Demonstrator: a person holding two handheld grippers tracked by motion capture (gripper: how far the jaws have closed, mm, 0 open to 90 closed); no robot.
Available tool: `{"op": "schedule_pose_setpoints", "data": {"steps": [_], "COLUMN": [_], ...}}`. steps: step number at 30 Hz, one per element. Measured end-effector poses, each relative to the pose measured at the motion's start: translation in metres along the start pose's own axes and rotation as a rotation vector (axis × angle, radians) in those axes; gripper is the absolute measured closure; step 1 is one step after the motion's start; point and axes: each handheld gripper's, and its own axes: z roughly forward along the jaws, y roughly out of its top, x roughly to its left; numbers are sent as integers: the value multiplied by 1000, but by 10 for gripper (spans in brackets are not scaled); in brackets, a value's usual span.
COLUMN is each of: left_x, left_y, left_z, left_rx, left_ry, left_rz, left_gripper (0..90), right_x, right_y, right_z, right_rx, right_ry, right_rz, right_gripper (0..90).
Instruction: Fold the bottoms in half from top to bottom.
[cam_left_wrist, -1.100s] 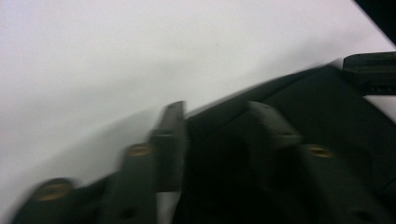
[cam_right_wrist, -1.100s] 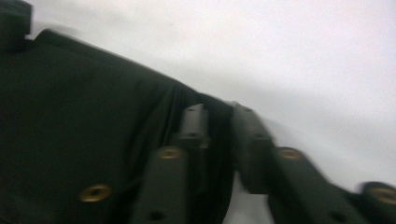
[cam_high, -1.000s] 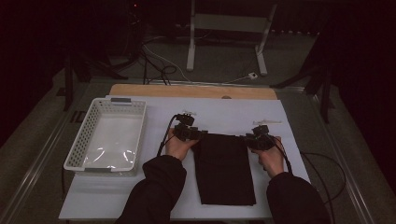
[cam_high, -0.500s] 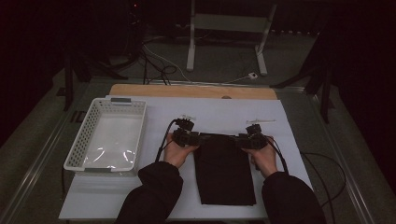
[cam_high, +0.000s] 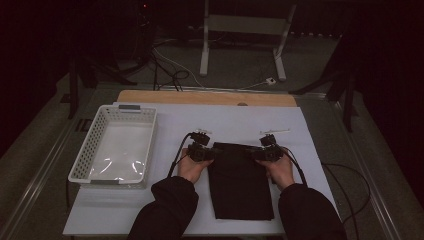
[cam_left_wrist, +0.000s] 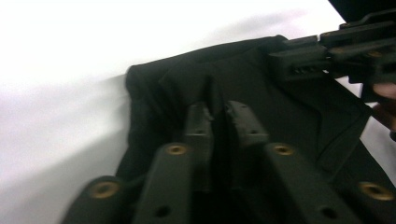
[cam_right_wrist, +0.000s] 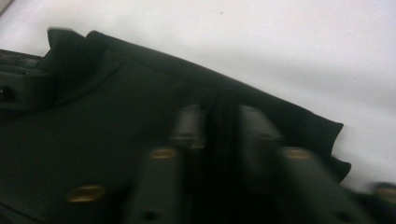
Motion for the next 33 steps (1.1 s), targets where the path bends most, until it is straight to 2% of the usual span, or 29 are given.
{"op": "schedule_pose_setpoints", "data": {"steps": [2, 13, 17, 18, 23, 33], "left_x": [-4, -21, -26, -29, -33, -40], "left_y": [0, -5, -11, -17, -31, -53], "left_z": [0, -18, -23, -26, -30, -39], "left_rx": [-2, -34, -32, -29, -9, -21], "left_ry": [2, -38, -53, -56, -63, -99], "left_rz": [18, 83, 100, 107, 124, 127], "left_gripper": [853, 854, 853, 853, 851, 851], "right_x": [1, 11, 15, 16, 25, 39], "right_y": [0, -4, -10, -12, -26, -43], "right_z": [-2, -27, -37, -39, -48, -65], "right_rx": [3, -38, -42, -41, -11, -20], "right_ry": [17, 57, 70, 74, 83, 106], "right_rz": [-5, -48, -65, -70, -106, -148], "right_gripper": [827, 835, 836, 835, 835, 835]}}
